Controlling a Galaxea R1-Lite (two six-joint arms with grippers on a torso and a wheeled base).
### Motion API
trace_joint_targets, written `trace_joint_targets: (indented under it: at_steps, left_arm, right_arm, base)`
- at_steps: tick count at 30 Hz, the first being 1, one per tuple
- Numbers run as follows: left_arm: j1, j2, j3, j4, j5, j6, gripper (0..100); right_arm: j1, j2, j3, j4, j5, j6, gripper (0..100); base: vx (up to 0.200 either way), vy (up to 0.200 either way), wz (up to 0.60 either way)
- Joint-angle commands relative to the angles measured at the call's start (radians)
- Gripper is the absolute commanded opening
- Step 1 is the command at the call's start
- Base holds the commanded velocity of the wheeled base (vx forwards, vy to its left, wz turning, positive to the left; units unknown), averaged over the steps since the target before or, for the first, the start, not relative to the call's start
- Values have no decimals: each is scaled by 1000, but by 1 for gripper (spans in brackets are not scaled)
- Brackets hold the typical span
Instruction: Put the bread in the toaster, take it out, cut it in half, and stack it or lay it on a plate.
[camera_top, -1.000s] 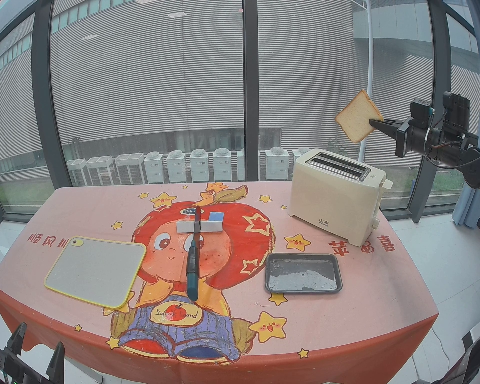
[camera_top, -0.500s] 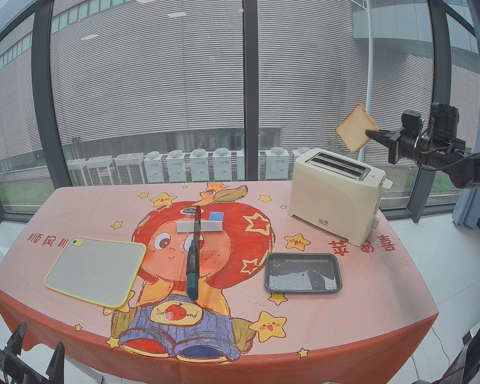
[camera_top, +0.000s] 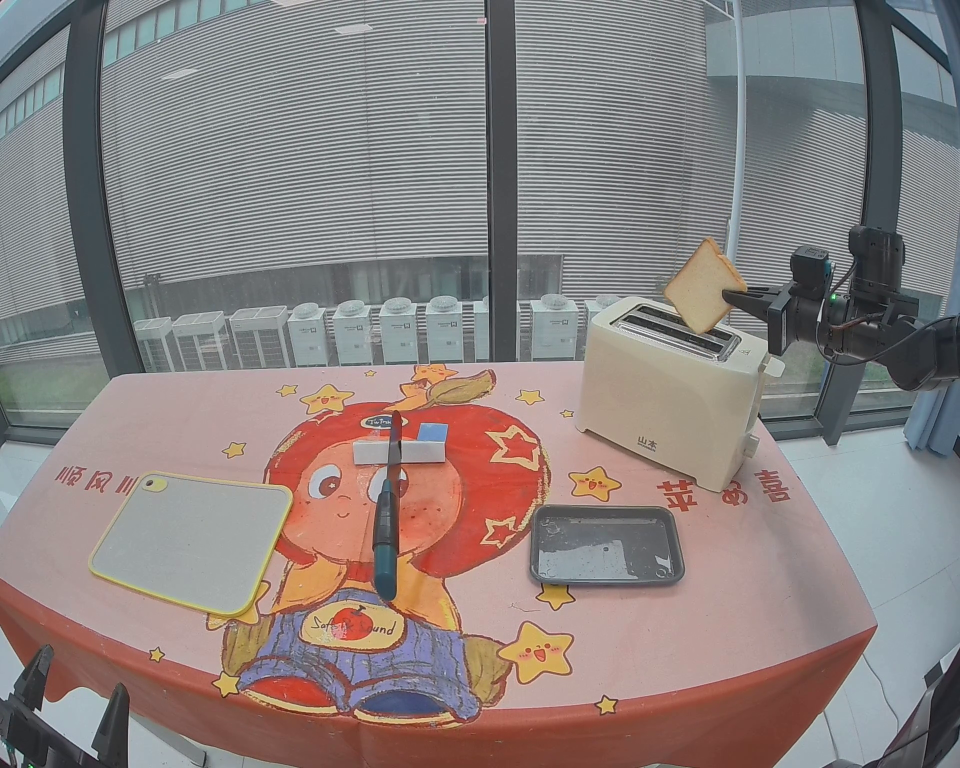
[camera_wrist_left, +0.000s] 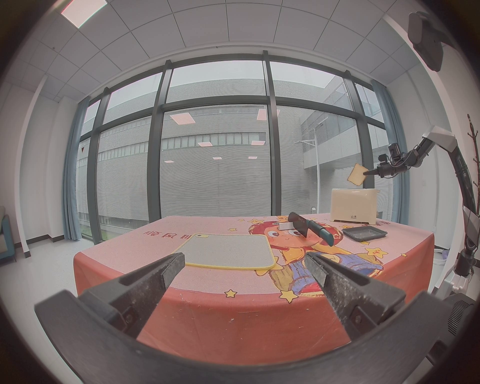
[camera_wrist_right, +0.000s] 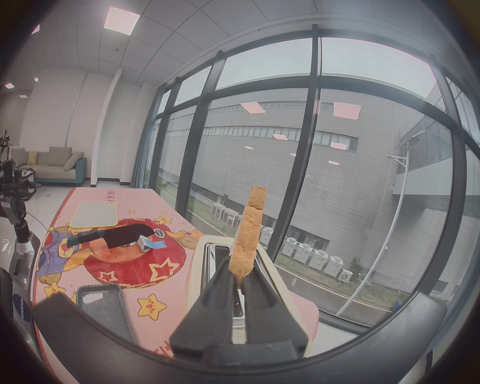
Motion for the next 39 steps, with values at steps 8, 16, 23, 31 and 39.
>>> trace_joint_targets:
  at_steps: [8, 16, 23, 31, 39]
  left_arm:
    - [1, 1, 18, -1, 0, 0, 100]
    - [1, 1, 18, -1, 0, 0, 100]
    - [1, 1, 18, -1, 0, 0, 100]
    - [1, 1, 18, -1, 0, 0, 100]
    - [1, 1, 18, -1, 0, 0, 100]
  right_arm:
    - [-1, 12, 22, 0, 0, -10, 0]
    - [-1, 10, 35, -1, 0, -11, 0]
    - [3, 12, 35, 0, 0, -13, 0]
    - [9, 33, 27, -1, 0, -13, 0]
    - [12, 42, 21, -1, 0, -17, 0]
  base:
    - [0, 0, 0]
    - [0, 0, 0]
    - [0, 0, 0]
    - [0, 0, 0]
    - [0, 0, 0]
